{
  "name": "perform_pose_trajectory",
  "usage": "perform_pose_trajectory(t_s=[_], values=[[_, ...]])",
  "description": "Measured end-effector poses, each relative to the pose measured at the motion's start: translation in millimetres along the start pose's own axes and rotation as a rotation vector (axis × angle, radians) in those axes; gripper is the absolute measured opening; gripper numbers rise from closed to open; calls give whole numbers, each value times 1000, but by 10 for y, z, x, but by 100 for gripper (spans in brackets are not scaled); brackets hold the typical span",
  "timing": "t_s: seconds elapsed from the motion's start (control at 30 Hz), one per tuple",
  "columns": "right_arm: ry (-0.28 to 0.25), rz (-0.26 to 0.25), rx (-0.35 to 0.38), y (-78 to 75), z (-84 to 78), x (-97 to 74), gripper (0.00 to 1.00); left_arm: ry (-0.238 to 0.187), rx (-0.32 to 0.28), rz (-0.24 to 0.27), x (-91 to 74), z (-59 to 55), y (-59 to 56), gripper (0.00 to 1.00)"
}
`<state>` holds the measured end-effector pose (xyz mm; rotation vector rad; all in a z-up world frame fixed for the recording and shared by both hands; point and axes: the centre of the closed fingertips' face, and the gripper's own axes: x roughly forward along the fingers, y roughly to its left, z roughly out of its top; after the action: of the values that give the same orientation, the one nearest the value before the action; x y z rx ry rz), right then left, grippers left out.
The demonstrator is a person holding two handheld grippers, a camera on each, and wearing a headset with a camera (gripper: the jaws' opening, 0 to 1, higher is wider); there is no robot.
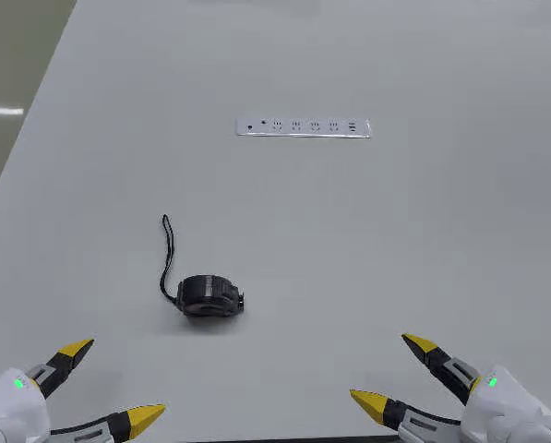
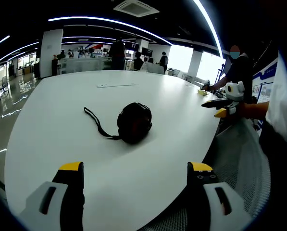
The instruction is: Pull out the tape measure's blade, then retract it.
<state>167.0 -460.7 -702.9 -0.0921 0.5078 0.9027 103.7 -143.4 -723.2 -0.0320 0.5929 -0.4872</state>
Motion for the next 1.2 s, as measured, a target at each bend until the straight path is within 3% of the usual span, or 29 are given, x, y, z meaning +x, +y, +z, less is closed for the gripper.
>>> perform_pose_trajectory(t_s=[0.67, 1.2], values=[[-22, 47, -22, 62, 71, 74, 68, 12, 36, -45, 107, 40, -52, 88], [-31, 116, -61, 128, 131, 208, 62, -18, 131, -97, 409, 276, -66, 84]])
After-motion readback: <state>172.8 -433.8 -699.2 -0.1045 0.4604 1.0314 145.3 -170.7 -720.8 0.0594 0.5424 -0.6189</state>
